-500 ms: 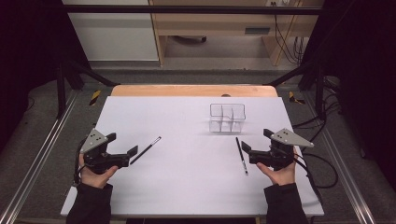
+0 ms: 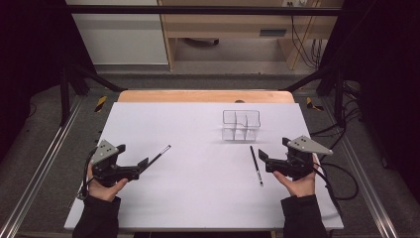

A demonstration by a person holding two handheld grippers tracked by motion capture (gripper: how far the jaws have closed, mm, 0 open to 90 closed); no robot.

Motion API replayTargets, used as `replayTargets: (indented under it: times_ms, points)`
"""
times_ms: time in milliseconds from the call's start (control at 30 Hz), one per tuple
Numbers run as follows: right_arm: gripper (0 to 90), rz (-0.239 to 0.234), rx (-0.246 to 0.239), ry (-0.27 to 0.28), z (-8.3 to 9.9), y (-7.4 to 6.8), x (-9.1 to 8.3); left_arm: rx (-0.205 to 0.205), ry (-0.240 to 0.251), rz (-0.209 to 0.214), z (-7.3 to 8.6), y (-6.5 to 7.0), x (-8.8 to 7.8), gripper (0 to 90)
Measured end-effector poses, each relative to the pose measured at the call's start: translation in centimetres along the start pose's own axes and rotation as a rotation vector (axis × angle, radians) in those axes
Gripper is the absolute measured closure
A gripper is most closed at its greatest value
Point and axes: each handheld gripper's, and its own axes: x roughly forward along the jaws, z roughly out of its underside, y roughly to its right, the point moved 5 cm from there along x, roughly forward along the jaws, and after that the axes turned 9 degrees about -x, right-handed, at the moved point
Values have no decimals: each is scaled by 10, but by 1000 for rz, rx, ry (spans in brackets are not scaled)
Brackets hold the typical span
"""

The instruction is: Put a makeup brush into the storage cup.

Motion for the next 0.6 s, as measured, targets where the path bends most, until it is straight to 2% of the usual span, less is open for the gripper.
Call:
replayTargets:
  times_ms: [267,433,600]
  points:
    - [99,1,-17,-56,1,-3,10,11,-21,-1,4,4,6,31]
    - [130,25,-17,-118,5,-3,23,18,-32,1,7,6,9,32]
    - [141,20,-27,-165,11,-6,35,23,-42,1,8,8,11,32]
